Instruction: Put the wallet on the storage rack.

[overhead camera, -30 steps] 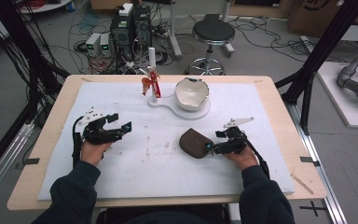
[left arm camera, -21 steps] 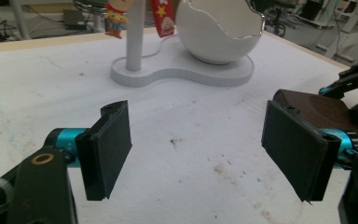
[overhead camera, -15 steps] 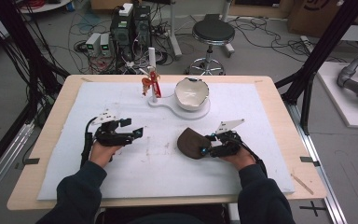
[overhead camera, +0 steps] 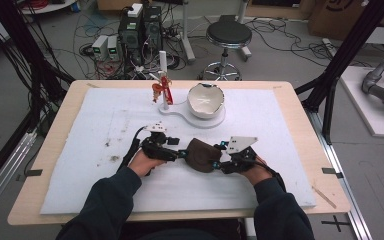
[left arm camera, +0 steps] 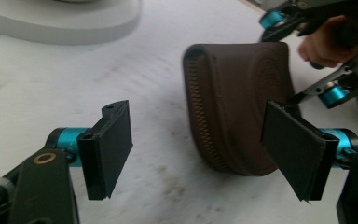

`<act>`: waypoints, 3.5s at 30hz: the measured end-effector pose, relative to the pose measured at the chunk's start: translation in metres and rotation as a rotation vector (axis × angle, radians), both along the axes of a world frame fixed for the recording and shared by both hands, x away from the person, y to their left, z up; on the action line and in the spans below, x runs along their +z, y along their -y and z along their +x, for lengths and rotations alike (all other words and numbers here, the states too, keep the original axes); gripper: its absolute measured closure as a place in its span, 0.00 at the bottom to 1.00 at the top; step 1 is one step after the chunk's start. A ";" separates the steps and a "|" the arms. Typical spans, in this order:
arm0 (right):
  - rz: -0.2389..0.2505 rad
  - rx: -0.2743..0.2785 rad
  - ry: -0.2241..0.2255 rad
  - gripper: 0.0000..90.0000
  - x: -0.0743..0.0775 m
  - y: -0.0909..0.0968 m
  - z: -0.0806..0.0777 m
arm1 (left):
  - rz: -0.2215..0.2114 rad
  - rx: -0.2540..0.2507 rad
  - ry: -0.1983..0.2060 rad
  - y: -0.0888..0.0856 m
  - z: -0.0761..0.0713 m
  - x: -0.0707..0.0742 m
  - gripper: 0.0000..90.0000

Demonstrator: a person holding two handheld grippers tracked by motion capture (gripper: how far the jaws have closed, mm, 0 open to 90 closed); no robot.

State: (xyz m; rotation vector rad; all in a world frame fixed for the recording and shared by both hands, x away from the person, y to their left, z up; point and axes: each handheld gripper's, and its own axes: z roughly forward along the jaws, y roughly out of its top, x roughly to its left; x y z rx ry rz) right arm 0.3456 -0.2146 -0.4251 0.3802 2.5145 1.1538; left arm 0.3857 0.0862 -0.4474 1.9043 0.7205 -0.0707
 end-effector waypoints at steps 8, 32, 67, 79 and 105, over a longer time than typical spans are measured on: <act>0.007 -0.015 -0.054 0.49 -0.001 -0.001 0.005 | 0.072 -0.075 0.067 0.012 -0.003 0.001 0.61; 0.233 0.016 -0.572 0.70 -0.015 0.003 0.043 | 0.058 0.042 0.168 -0.014 -0.007 0.019 0.49; 0.117 -0.199 -0.062 0.72 0.096 -0.002 0.115 | -0.012 0.433 0.251 -0.137 -0.022 0.033 0.23; -0.042 -0.182 0.042 0.72 0.083 -0.025 0.156 | -0.033 0.455 0.235 -0.147 -0.022 0.031 0.23; 0.022 -0.301 0.029 0.64 0.076 -0.002 0.158 | -0.036 0.448 0.222 -0.147 -0.021 0.029 0.23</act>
